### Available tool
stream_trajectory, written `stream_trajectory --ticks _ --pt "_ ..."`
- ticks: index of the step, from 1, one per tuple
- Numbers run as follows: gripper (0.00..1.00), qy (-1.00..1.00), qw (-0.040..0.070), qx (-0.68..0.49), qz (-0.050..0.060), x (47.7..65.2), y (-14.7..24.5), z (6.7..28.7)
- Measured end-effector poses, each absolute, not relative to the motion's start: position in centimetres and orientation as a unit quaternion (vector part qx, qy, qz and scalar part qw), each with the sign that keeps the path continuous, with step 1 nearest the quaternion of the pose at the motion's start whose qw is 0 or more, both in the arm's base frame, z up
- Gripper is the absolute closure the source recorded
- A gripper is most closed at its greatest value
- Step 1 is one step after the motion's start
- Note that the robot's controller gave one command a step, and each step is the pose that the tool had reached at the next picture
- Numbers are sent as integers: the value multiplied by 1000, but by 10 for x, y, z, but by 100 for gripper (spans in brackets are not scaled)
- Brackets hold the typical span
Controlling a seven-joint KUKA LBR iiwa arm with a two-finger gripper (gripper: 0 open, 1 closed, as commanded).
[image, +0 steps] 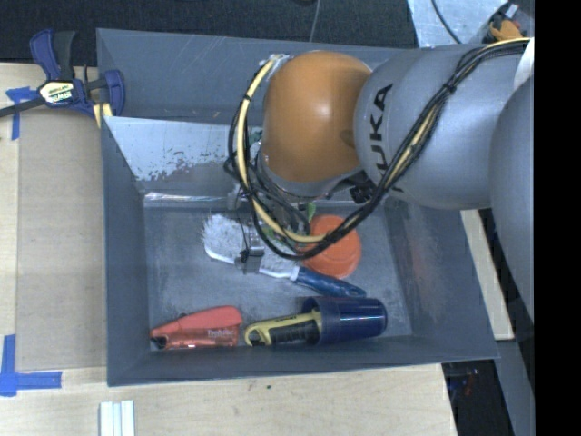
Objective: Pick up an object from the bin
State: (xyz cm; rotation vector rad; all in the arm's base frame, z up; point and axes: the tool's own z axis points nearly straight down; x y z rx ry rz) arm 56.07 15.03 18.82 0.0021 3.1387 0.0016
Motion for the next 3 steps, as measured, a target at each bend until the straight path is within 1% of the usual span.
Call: stream_trajectory --ticks 1,2,3 --pt "0 991 2 134 1 593 132 88" --pt "0 998 6 65 3 604 125 72" --pt "0 988 2 151 2 598 130 71"
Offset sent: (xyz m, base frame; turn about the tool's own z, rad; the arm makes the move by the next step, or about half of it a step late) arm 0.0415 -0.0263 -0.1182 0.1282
